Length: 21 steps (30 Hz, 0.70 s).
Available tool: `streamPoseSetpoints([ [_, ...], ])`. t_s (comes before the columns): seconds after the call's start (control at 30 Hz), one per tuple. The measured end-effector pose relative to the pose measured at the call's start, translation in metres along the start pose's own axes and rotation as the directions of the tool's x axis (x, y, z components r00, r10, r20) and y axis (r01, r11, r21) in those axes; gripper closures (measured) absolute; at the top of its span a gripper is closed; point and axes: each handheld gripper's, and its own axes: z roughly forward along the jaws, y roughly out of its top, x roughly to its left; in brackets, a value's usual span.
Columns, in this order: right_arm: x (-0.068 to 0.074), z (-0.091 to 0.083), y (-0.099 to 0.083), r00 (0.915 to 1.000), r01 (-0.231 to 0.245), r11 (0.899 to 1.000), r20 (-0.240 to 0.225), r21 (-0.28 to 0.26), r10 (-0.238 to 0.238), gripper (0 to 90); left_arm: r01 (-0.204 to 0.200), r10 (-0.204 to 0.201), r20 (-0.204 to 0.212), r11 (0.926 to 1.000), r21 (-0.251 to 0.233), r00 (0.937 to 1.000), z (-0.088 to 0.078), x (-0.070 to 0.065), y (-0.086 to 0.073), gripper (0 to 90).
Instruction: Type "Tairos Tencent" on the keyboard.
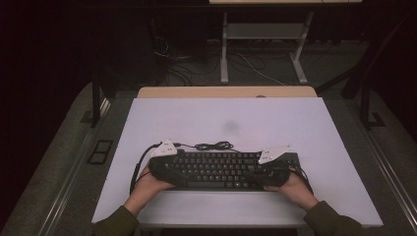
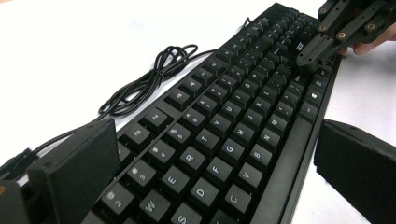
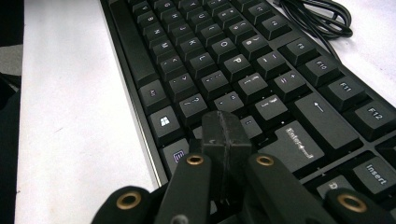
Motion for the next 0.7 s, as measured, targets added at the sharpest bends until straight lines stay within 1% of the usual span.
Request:
streamPoseSetpoints([
  [0.13, 0.000, 0.000, 0.000, 1.0000, -0.003, 1.000, -0.002, -0.002, 0.003, 89.4, 0.001, -0.001, 0.005, 1.0000, -0.007, 1.0000, 0.004, 0.000, 0.003, 0.0],
  [0.33, -0.001, 0.000, 0.000, 1.0000, -0.008, 1.000, -0.003, -0.002, 0.008, 89.4, 0.001, -0.001, 0.016, 0.9998, -0.021, 0.9999, 0.006, 0.002, 0.008, 6.2],
  [0.37, -0.001, 0.000, 0.000, 1.0000, -0.008, 1.000, -0.003, -0.002, 0.008, 89.4, 0.006, -0.006, 0.017, 0.9997, -0.024, 0.9998, 0.007, 0.002, 0.008, 7.0],
  [0.4, -0.001, 0.000, 0.000, 1.0000, -0.008, 1.000, -0.003, -0.002, 0.008, 89.4, 0.000, 0.000, 0.022, 0.9998, -0.022, 0.9998, 0.008, 0.003, 0.009, 8.5],
  [0.47, -0.001, 0.000, 0.000, 1.0000, -0.009, 1.000, -0.002, -0.002, 0.009, 89.4, 0.000, 0.001, 0.025, 0.9998, -0.022, 0.9997, 0.010, 0.003, 0.010, 12.6],
  [0.57, -0.001, 0.000, -0.001, 0.9999, -0.011, 1.000, -0.004, -0.003, 0.011, 89.4, -0.010, 0.010, 0.032, 0.9999, -0.010, 0.9994, 0.013, 0.003, 0.012, 17.2],
  [0.7, -0.001, 0.000, -0.001, 0.9999, -0.011, 1.000, -0.003, -0.003, 0.011, 89.4, -0.015, 0.015, 0.047, 0.9999, 0.008, 0.9988, 0.019, 0.003, 0.012, 28.2],
])
